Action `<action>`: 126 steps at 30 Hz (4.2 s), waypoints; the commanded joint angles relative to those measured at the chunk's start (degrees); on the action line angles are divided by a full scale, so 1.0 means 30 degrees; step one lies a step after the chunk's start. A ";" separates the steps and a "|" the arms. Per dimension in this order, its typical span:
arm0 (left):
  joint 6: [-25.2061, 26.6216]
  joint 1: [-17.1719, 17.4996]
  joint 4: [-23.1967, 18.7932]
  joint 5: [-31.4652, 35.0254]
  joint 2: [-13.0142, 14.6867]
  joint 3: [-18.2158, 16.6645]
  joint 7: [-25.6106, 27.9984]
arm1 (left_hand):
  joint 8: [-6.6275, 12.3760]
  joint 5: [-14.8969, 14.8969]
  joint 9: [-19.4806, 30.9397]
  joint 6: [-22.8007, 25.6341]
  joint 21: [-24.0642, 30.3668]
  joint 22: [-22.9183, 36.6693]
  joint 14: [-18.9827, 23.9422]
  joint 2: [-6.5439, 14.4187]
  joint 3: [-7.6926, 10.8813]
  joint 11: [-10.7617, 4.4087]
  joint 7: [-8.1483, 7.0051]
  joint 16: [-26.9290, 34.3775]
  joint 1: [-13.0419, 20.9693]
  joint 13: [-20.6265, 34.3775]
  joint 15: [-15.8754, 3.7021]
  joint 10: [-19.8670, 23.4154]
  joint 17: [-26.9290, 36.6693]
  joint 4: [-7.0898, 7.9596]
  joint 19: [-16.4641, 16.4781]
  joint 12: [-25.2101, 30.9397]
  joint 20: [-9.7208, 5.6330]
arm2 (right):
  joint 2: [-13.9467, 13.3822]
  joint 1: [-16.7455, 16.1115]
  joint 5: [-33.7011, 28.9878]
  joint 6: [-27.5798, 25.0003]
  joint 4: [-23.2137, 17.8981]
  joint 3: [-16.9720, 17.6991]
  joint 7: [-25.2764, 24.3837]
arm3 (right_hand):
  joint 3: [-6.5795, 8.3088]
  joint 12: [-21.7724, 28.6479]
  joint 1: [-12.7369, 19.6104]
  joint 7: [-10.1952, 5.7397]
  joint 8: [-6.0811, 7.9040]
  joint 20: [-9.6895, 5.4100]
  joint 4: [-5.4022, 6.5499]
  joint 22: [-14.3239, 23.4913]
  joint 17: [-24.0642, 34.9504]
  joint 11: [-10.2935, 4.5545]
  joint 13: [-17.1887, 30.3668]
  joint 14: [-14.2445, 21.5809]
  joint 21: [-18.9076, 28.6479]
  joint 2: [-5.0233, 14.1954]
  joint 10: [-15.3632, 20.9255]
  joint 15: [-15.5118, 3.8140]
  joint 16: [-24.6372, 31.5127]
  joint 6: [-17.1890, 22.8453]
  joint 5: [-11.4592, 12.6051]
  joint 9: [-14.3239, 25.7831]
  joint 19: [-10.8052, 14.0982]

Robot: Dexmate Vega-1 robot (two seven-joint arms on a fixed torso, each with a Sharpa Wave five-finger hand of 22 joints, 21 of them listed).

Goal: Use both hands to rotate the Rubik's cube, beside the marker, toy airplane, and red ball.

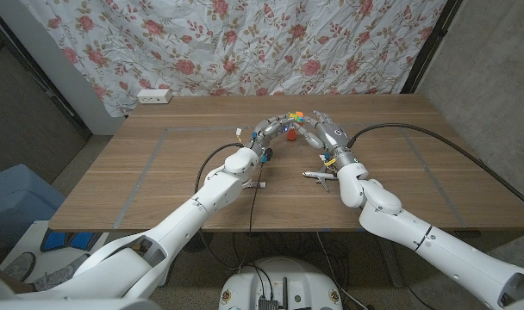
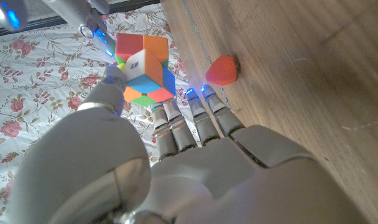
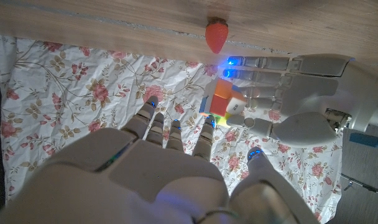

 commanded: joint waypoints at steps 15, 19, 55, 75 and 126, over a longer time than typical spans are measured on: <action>0.0031 0.0167 0.0099 -0.1042 -0.0429 -0.0175 -0.0191 | 0.0105 0.0014 0.0037 0.0348 -0.0187 0.0055 -0.0119 0.0033 -0.0111 -0.0280 0.0316 -0.0030 0.0037 0.0053 -0.0831 0.0441 0.0060 0.0043 -0.0319 0.0123 0.0091 | -0.0323 -0.0268 -0.0253 -0.0108 -0.0425 -0.0306 0.0406 | -0.0014 0.0118 -0.0159 -0.0001 0.0099 -0.0015 0.0193 0.0044 0.0115 -0.0097 0.0040 -0.0077 0.0016 0.0270 -0.0029 -0.0060 0.0080 0.0232 0.0069 0.0068 0.0007; 0.0062 0.0222 0.0049 -0.1153 -0.0461 -0.0167 -0.0195 | 0.0103 0.0015 0.0037 0.0354 -0.0207 0.0052 -0.0127 0.0041 -0.0116 -0.0286 0.0320 -0.0033 0.0039 0.0053 -0.0844 0.0490 0.0059 0.0044 -0.0341 0.0134 0.0109 | -0.0359 -0.0397 -0.0316 -0.0178 -0.0541 -0.0270 0.0354 | -0.0011 0.0117 -0.0152 -0.0001 0.0104 -0.0027 0.0205 0.0043 0.0116 -0.0140 0.0040 -0.0080 0.0023 0.0273 -0.0041 -0.0072 0.0080 0.0257 0.0074 0.0068 0.0021; -0.0006 0.0846 0.0117 -0.2895 -0.1186 -0.0706 0.0041 | 0.0184 0.0021 0.0043 0.0765 -0.0458 0.0010 0.0017 0.0134 -0.0112 -0.0312 0.0452 0.0006 0.0142 0.0052 -0.1087 0.1142 0.0037 0.0017 -0.0714 0.0269 0.0242 | -0.0270 -0.0867 -0.0946 0.0067 -0.0704 -0.0338 0.0104 | 0.0048 0.0208 -0.0030 0.0070 0.0340 -0.0125 0.0284 0.0040 0.0089 -0.0324 0.0039 -0.0025 0.0063 0.0277 0.0163 -0.0197 0.0100 0.1208 0.0124 0.0077 0.0146; 0.0023 0.0876 0.0201 -0.3741 -0.1184 -0.0824 -0.0647 | 0.0143 0.0013 0.0048 0.0783 -0.0565 -0.0007 -0.0081 0.0138 -0.0139 -0.0329 0.0436 -0.0046 0.0136 0.0053 -0.1188 0.1145 0.0026 0.0031 -0.0901 0.0195 0.0258 | -0.0089 -0.0796 -0.0976 -0.0246 -0.0429 -0.0463 0.0185 | 0.0072 0.0172 -0.0002 -0.0010 0.0284 -0.0165 0.0325 0.0039 0.0084 -0.0377 0.0040 -0.0071 0.0056 0.0275 0.0091 -0.0198 0.0086 0.1376 0.0136 0.0074 0.0166; 0.0361 0.1205 -0.1266 -0.2747 0.0328 -0.0646 -0.0415 | -0.0013 0.0016 -0.0057 0.0746 -0.1360 -0.0197 -0.2415 0.0181 -0.0336 -0.0459 0.0344 -0.0307 -0.0423 -0.0048 -0.0274 0.1315 0.0038 0.0132 -0.5519 -0.0044 0.0902 | -0.0376 -0.1817 -0.1659 -0.0431 -0.1956 0.0544 -0.1232 | 0.0154 0.0299 0.0104 0.0001 0.0288 -0.0158 0.0338 0.0038 0.0031 -0.0451 0.0038 0.0238 0.0074 0.0225 0.0554 -0.0299 0.0186 0.2038 0.0142 0.0080 0.0311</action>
